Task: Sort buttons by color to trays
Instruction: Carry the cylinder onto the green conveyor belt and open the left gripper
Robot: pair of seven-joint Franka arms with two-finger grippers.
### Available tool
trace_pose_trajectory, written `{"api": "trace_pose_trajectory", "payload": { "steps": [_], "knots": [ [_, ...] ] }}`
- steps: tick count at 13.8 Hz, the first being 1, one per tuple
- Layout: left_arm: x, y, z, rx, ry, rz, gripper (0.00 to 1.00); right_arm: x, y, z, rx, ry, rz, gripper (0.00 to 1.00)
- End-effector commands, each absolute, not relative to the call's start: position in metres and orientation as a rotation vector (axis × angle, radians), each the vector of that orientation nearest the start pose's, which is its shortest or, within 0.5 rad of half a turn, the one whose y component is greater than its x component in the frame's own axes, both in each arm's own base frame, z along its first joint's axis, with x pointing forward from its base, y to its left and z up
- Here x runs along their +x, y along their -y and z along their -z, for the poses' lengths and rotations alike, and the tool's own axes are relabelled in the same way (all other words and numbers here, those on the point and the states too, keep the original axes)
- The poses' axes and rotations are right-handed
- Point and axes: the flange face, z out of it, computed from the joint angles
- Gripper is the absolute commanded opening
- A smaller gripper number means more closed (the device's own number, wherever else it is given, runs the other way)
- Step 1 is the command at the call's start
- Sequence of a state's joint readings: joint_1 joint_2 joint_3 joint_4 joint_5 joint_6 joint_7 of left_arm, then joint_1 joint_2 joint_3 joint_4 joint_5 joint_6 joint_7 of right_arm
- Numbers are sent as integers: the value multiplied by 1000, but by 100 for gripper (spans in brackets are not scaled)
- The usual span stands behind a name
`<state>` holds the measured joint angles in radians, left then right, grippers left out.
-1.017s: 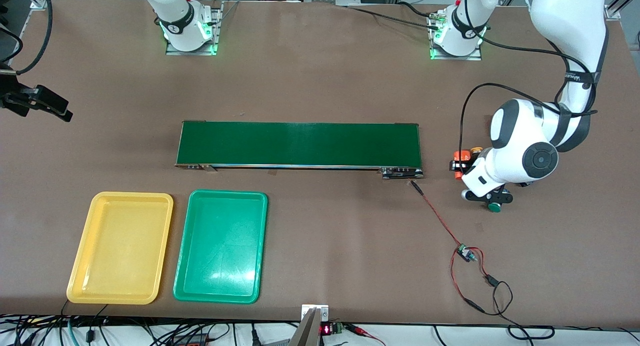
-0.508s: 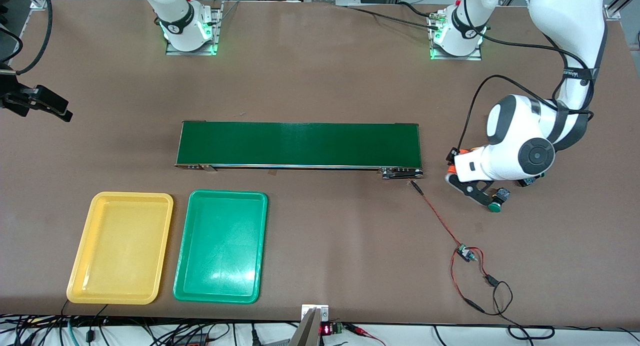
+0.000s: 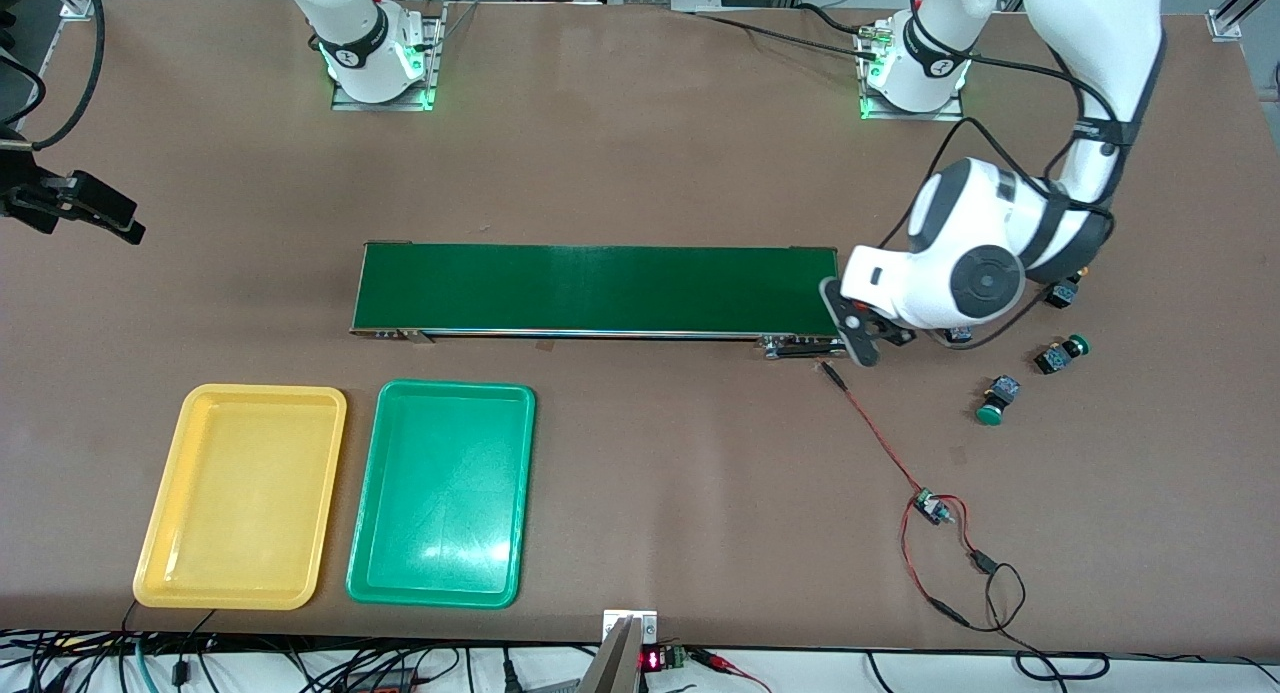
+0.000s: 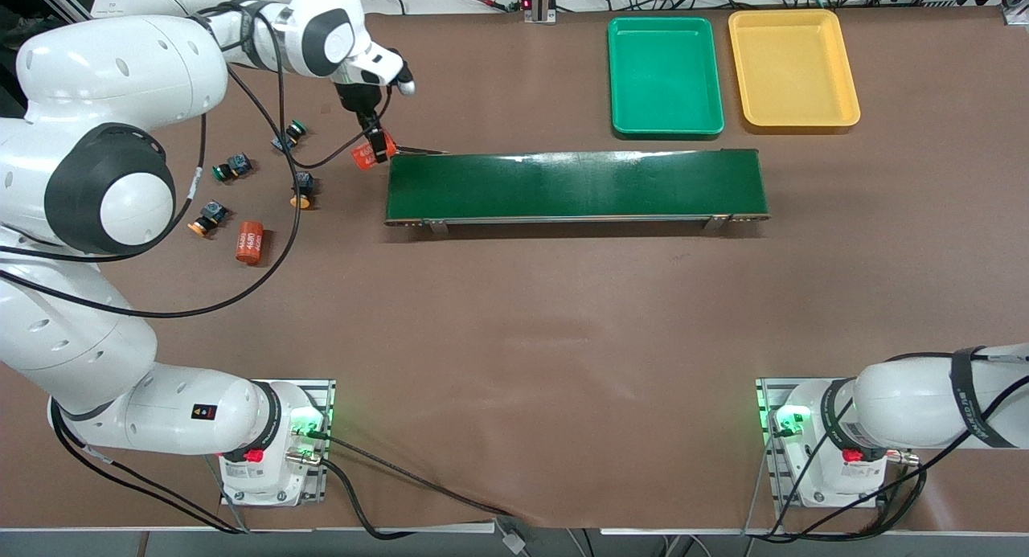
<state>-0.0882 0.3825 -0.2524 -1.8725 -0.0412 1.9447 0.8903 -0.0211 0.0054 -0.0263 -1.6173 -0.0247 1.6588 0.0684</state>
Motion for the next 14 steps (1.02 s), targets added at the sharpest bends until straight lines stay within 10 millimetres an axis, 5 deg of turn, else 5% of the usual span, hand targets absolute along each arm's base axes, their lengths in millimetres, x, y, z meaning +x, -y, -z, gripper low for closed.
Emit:
{"api": "trace_pose_trajectory", "payload": {
  "steps": [1,9,14],
  "knots": [
    [554,185,-292,-2547,-2166,-411,0,562,29,-610,-3145,-178,58,100],
    [517,225,-253,-2435,-2281,-309,2,562,29,-610,-3144,-178,56,100],
    [504,257,-253,-2371,-2333,-293,2,561,24,-610,-3130,-166,50,100]
  ]
}}
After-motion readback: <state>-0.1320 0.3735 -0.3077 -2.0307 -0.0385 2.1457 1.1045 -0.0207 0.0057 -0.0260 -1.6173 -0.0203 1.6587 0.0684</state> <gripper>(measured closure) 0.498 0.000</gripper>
